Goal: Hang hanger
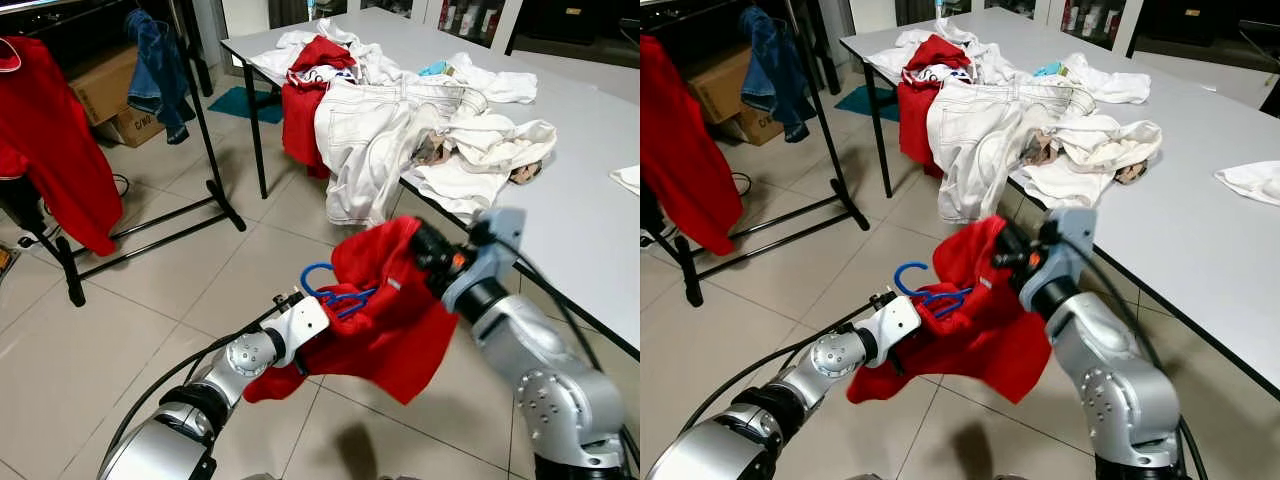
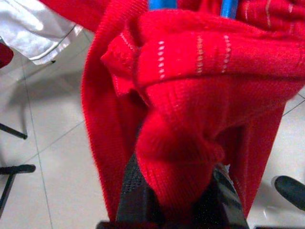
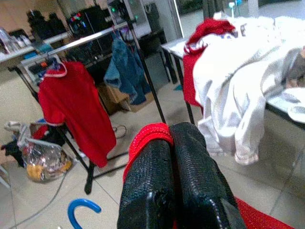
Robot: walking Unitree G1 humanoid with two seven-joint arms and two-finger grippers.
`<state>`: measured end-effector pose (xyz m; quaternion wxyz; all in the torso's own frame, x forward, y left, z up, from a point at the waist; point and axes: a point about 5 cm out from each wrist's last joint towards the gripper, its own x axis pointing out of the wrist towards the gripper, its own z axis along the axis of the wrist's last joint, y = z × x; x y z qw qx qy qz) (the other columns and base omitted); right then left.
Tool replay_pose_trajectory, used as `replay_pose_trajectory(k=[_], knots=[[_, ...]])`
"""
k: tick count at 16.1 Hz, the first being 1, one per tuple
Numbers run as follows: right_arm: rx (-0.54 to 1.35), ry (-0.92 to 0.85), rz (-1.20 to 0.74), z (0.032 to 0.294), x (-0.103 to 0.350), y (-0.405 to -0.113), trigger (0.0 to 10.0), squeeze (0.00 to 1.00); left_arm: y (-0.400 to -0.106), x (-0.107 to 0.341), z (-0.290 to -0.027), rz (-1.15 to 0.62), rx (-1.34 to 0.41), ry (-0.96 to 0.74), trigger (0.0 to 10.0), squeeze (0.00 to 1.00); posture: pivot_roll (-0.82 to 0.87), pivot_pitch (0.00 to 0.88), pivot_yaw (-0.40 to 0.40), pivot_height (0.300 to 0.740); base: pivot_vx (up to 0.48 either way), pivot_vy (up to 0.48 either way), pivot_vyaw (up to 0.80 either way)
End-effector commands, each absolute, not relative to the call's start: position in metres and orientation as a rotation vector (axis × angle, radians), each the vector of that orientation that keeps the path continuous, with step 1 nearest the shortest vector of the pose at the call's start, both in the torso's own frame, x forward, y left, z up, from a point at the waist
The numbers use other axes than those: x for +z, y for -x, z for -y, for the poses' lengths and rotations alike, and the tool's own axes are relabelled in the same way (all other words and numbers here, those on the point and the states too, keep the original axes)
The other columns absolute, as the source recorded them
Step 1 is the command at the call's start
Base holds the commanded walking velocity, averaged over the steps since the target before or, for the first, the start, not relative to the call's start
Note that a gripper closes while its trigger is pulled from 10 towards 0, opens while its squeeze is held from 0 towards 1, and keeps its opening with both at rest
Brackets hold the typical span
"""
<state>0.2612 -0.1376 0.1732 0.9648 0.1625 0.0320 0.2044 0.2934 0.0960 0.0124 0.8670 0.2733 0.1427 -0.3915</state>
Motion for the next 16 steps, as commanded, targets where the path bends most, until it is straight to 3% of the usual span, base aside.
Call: replay_pose_trajectory(k=[1,7,8,11,15,16], knots=[[0.440,-0.336,-0.020,0.134,0.187,-0.261,10.0,0.00,-0.292,0.009,-0.098,-0.332,-0.822,-0.594,10.0,0.00,-0.18,0.000,0.044,0.740,0.000,0.000,0.00],[0.525,-0.398,0.062,0.131,0.210,-0.256,10.0,0.00,-0.288,-0.002,-0.106,-0.445,-0.804,-0.625,10.0,0.00,-0.18,0.000,0.042,0.740,0.000,0.000,0.00],[0.636,-0.421,0.066,0.123,0.213,-0.246,10.0,0.00,-0.292,0.000,-0.109,-0.450,-0.763,-0.627,10.0,0.00,-0.18,0.000,0.041,0.740,0.000,0.000,0.00],[0.835,-0.325,-0.092,0.113,0.186,-0.218,10.0,0.00,-0.305,0.012,-0.108,-0.396,-0.688,-0.621,10.0,0.00,-0.18,0.000,0.039,0.740,0.000,0.000,0.00],[0.898,-0.374,-0.152,0.113,0.177,-0.207,10.0,0.00,-0.311,0.019,-0.106,-0.362,-0.672,-0.637,10.0,0.00,-0.19,0.000,0.045,0.740,0.000,0.000,0.00],[0.827,-0.356,-0.208,0.116,0.160,-0.212,10.0,0.00,-0.312,0.022,-0.104,-0.328,-0.677,-0.658,10.0,0.00,-0.19,0.000,0.048,0.740,0.000,0.000,0.00]])
